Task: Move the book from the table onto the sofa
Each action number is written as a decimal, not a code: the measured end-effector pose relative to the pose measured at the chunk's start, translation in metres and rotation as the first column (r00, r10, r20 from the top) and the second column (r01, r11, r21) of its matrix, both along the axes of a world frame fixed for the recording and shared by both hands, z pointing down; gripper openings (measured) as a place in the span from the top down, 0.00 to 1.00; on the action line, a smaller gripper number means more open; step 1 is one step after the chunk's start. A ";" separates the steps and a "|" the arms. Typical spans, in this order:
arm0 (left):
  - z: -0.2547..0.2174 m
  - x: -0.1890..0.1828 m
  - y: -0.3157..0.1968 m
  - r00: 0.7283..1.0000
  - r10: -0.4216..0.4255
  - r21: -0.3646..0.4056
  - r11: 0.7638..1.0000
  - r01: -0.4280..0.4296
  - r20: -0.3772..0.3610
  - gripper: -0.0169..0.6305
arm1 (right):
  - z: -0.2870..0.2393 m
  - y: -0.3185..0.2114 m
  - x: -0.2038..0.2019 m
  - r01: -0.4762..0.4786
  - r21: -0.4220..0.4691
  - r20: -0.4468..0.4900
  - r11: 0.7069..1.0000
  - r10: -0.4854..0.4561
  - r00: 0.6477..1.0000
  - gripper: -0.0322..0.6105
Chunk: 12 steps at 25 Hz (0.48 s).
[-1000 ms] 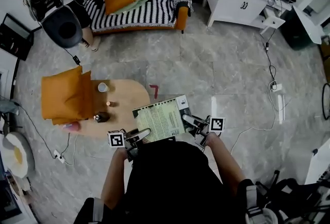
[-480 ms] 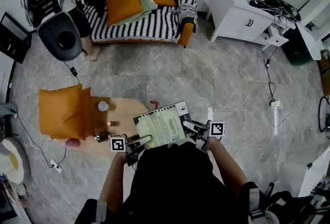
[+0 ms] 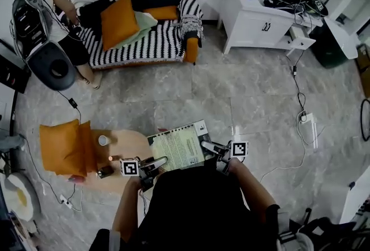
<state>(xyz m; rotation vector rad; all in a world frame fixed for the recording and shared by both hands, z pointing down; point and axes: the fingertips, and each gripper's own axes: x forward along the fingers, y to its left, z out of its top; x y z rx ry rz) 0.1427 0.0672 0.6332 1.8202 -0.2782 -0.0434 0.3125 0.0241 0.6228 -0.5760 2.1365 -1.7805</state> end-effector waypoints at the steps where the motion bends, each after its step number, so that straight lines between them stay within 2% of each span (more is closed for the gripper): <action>1: 0.000 0.019 -0.005 1.000 -0.007 0.007 1.000 0.007 -0.003 0.71 | 0.000 -0.006 0.018 0.004 0.003 -0.002 1.000 -0.004 1.000 0.67; 7: -0.016 0.151 -0.045 0.997 -0.076 0.028 0.997 0.077 -0.019 0.71 | -0.014 -0.051 0.147 0.004 0.060 -0.016 0.998 -0.003 1.000 0.67; 12: -0.031 0.208 -0.072 0.992 -0.118 0.043 0.992 0.119 -0.032 0.71 | -0.027 -0.076 0.203 -0.016 0.068 0.001 0.998 0.016 1.000 0.67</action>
